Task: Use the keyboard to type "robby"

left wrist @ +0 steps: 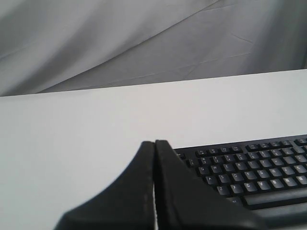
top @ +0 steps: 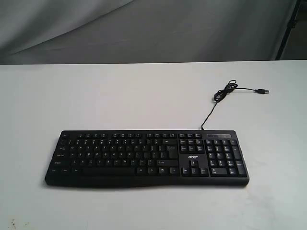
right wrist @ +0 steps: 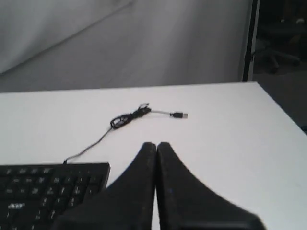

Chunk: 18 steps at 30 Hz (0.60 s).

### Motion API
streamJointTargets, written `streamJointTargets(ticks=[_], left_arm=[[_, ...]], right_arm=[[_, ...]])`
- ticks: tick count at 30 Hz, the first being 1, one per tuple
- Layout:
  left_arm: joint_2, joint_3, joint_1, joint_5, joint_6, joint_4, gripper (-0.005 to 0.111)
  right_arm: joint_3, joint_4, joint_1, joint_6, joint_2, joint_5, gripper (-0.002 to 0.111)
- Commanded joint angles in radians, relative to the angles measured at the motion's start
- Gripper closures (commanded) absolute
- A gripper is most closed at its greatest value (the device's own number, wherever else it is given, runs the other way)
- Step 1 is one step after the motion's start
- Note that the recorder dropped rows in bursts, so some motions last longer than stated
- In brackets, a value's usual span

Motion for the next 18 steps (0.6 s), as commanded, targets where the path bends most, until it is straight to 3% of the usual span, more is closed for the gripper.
streamJointTargets(ticks=[1, 4, 10, 12, 13, 15, 16, 17, 18], left_arm=[[-0.003, 0.004, -0.006, -0.005, -0.003, 0.005, 0.107], [-0.003, 0.004, -0.006, -0.005, -0.003, 0.005, 0.107], [-0.003, 0.004, -0.006, -0.005, -0.003, 0.005, 0.107], [-0.003, 0.004, -0.006, -0.005, -0.003, 0.005, 0.107], [-0.003, 0.004, -0.006, -0.005, -0.003, 0.005, 0.107], [-0.003, 0.004, -0.006, -0.005, -0.003, 0.005, 0.107], [-0.003, 0.004, -0.006, -0.005, -0.003, 0.005, 0.107], [-0.003, 0.004, -0.006, -0.005, -0.003, 0.005, 0.107], [-0.003, 0.004, -0.006, -0.005, -0.003, 0.005, 0.107]], right_arm=[[0.004, 0.003, 0.001, 0.004, -0.006, -0.172, 0.108], [0.004, 0.003, 0.001, 0.002, -0.006, -0.293, 0.108], [0.004, 0.174, 0.001, 0.177, -0.006, -0.865, 0.108], [0.004, 0.138, 0.001, 0.354, -0.006, -0.928, 0.108], [0.004, 0.081, 0.001, 0.422, -0.006, -0.899, 0.108], [-0.106, -0.213, 0.001, 0.571, -0.006, -0.678, 0.108], [-0.192, -0.455, 0.001, 0.755, 0.031, -0.549, 0.108], [-0.249, -0.603, 0.001, 0.911, 0.086, -0.527, 0.108], [-0.318, -0.885, 0.001, 1.086, 0.189, -0.568, 0.108]])
